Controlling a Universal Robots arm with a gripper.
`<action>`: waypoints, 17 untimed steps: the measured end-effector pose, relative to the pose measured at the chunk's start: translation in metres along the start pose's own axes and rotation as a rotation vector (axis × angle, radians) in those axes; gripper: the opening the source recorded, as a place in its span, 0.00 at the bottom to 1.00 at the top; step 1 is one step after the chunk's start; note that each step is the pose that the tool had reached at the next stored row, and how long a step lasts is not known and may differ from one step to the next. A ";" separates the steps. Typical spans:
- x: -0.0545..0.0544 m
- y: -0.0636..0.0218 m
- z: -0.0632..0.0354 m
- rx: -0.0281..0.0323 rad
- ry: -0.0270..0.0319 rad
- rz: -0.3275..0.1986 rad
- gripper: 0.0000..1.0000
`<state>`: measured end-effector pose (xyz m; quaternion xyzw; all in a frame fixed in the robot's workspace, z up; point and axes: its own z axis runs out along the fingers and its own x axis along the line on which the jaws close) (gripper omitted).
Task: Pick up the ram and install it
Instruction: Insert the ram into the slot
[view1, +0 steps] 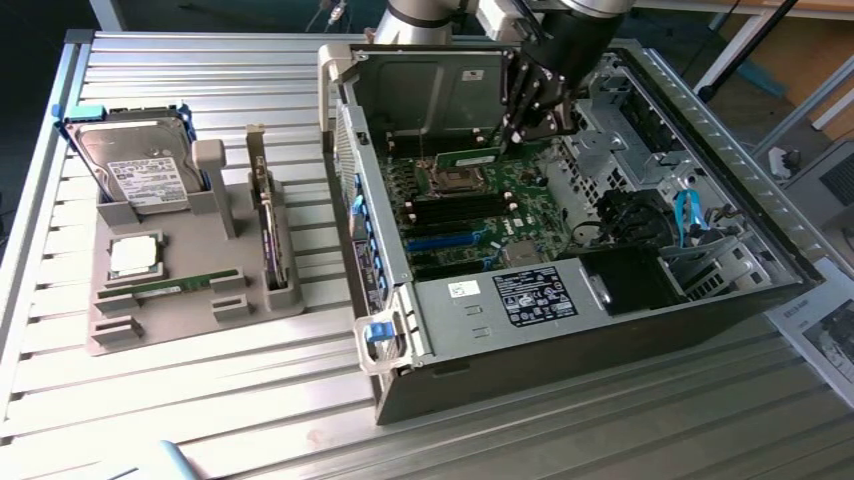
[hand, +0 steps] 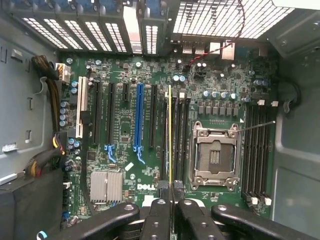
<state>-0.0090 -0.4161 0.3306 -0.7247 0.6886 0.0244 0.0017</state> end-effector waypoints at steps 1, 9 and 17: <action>0.000 -0.0001 0.0011 0.0000 0.0000 0.000 0.12; 0.000 -0.0005 0.0107 0.0000 -0.0001 0.000 0.12; 0.001 -0.0008 0.0183 0.0000 0.0000 0.000 0.12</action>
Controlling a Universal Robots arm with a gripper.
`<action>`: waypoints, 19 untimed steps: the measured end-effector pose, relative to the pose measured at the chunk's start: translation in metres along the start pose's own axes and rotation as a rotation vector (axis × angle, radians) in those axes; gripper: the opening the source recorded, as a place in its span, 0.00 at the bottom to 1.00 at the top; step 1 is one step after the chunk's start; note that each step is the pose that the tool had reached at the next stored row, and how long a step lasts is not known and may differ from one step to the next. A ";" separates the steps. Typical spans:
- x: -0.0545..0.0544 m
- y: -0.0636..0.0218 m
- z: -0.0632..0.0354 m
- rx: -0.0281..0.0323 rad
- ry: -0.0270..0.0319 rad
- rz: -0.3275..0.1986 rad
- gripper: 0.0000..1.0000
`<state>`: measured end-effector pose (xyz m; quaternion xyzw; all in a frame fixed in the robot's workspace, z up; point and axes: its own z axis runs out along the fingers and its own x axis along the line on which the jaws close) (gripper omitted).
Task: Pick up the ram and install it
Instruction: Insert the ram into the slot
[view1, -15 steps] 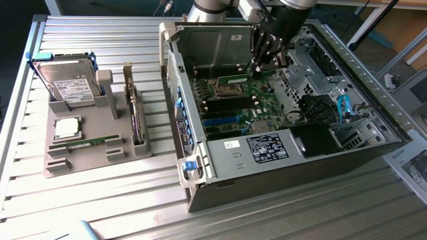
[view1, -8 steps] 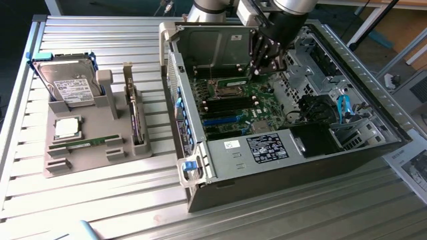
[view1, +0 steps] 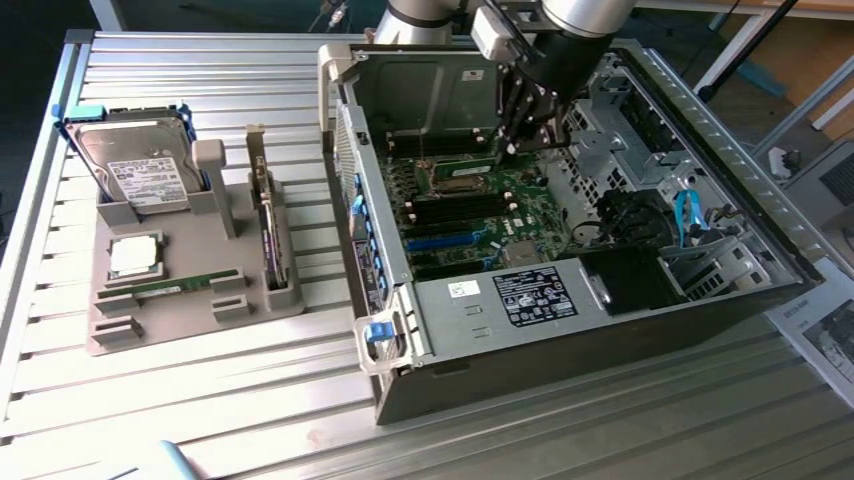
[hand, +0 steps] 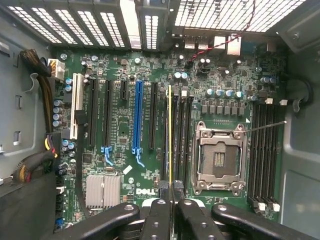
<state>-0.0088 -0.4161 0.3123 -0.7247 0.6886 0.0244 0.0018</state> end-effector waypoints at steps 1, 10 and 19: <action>0.000 0.0000 0.0010 0.0000 0.0000 0.000 0.12; 0.000 -0.0005 0.0125 0.0001 0.0000 0.000 0.12; 0.001 -0.0010 0.0242 0.0000 -0.0001 0.000 0.12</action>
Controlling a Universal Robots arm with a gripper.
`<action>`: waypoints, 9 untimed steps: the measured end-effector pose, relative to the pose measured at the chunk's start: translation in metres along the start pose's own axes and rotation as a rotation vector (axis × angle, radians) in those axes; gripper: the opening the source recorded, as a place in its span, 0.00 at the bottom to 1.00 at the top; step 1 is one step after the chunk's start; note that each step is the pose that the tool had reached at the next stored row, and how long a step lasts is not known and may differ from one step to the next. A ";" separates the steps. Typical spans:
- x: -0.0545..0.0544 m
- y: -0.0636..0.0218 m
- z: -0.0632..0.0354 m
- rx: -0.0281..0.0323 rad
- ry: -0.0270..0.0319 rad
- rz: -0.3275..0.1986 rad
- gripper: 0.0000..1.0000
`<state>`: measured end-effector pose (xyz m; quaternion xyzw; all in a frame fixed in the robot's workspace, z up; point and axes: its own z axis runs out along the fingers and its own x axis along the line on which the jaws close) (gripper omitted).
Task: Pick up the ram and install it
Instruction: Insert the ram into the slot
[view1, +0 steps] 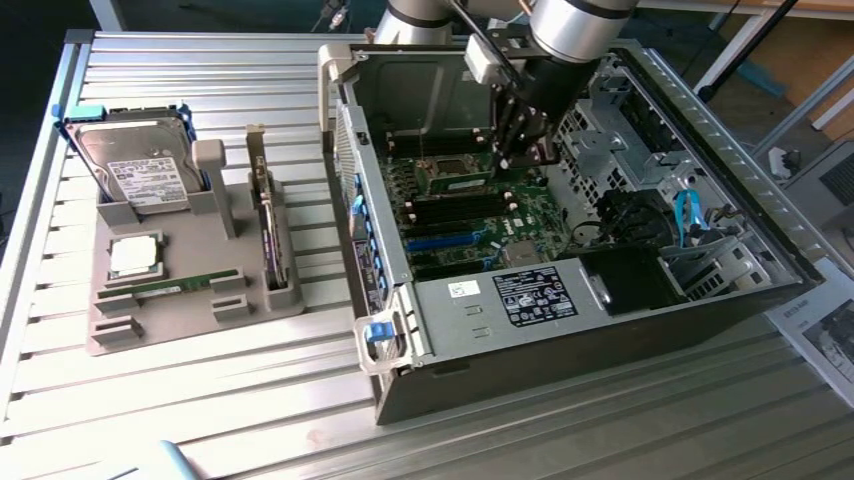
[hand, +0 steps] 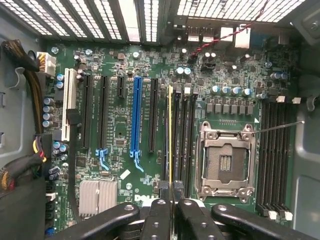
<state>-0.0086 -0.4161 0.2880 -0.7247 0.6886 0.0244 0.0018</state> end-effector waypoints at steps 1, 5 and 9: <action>0.000 -0.0001 0.0019 0.0000 -0.0001 0.000 0.12; 0.000 -0.0003 0.0067 0.0000 0.0000 0.000 0.12; 0.001 -0.0006 0.0127 0.0001 0.0001 0.000 0.12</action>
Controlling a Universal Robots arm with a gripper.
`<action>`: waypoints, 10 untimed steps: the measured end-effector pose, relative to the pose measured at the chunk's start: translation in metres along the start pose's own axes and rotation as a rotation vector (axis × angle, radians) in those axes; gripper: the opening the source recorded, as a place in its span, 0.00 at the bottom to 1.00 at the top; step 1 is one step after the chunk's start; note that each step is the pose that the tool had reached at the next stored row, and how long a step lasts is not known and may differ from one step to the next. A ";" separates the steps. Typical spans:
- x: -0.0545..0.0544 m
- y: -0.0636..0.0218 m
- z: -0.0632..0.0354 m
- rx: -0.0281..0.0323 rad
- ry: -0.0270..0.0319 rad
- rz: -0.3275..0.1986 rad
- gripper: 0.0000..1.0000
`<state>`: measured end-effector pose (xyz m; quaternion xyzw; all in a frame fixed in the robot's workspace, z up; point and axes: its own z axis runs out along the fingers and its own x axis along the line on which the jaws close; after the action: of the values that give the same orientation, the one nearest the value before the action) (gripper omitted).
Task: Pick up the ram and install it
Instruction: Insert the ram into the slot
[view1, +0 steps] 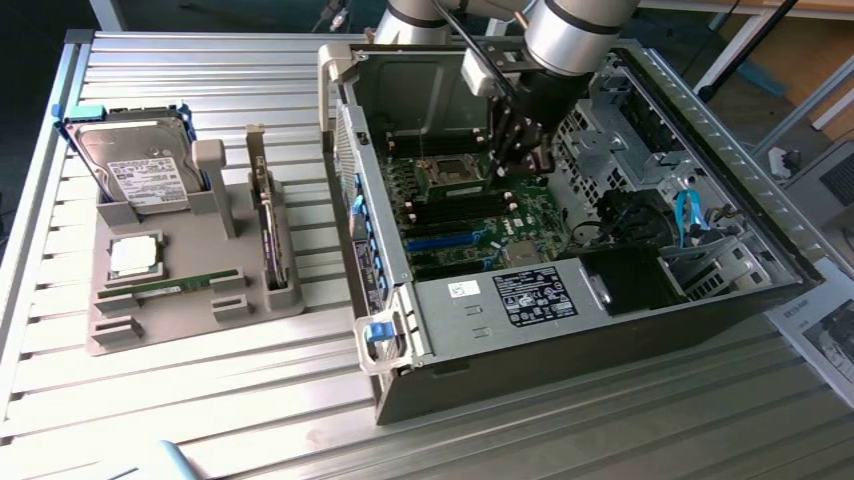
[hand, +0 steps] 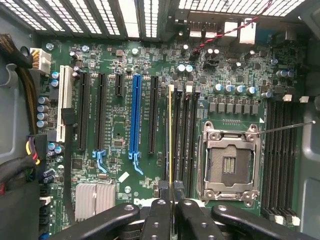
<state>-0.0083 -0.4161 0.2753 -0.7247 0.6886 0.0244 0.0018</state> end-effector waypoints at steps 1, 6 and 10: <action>0.000 -0.0001 0.0017 0.0000 -0.0001 0.000 0.12; 0.000 -0.0005 0.0096 0.0000 -0.0002 0.000 0.12; 0.001 -0.0007 0.0143 -0.0001 0.0000 0.000 0.12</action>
<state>-0.0081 -0.4161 0.2610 -0.7247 0.6886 0.0244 0.0018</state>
